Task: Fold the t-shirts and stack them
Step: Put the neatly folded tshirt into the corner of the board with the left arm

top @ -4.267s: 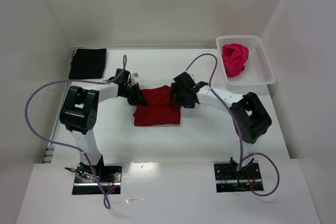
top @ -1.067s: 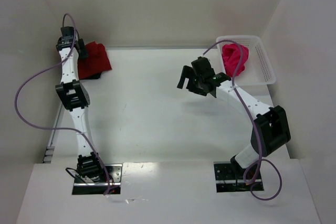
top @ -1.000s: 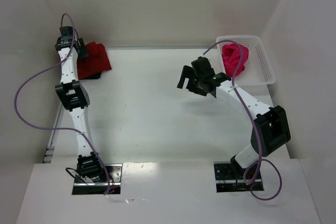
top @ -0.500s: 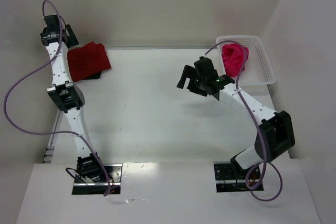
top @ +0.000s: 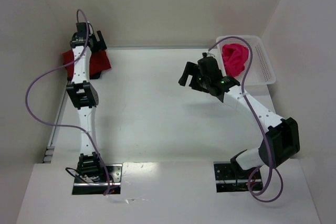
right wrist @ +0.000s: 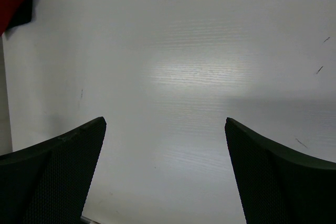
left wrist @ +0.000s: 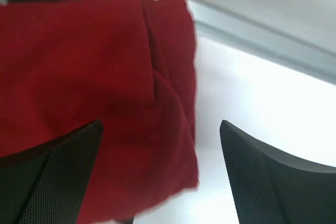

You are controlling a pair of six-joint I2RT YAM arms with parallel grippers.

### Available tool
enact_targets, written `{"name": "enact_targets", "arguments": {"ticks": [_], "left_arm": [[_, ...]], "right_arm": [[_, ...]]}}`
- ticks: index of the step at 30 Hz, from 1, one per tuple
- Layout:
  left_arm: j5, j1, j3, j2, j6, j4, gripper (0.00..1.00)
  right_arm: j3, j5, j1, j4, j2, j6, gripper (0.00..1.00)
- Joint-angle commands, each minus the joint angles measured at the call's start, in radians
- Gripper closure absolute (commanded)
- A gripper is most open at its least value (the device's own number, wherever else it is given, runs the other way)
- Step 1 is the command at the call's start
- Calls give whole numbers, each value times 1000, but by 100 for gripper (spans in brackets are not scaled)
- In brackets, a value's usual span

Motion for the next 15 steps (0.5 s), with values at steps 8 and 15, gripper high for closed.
{"name": "enact_targets", "arguments": {"ticks": [8,15], "left_arm": [[130,55,212,244,-146,49,16],[504,75,186,253,-182,117,38]], "right_arm": [[-7,65,-7,21,-48,52,0],[-7,65,-7,32,-39,81,0]]}}
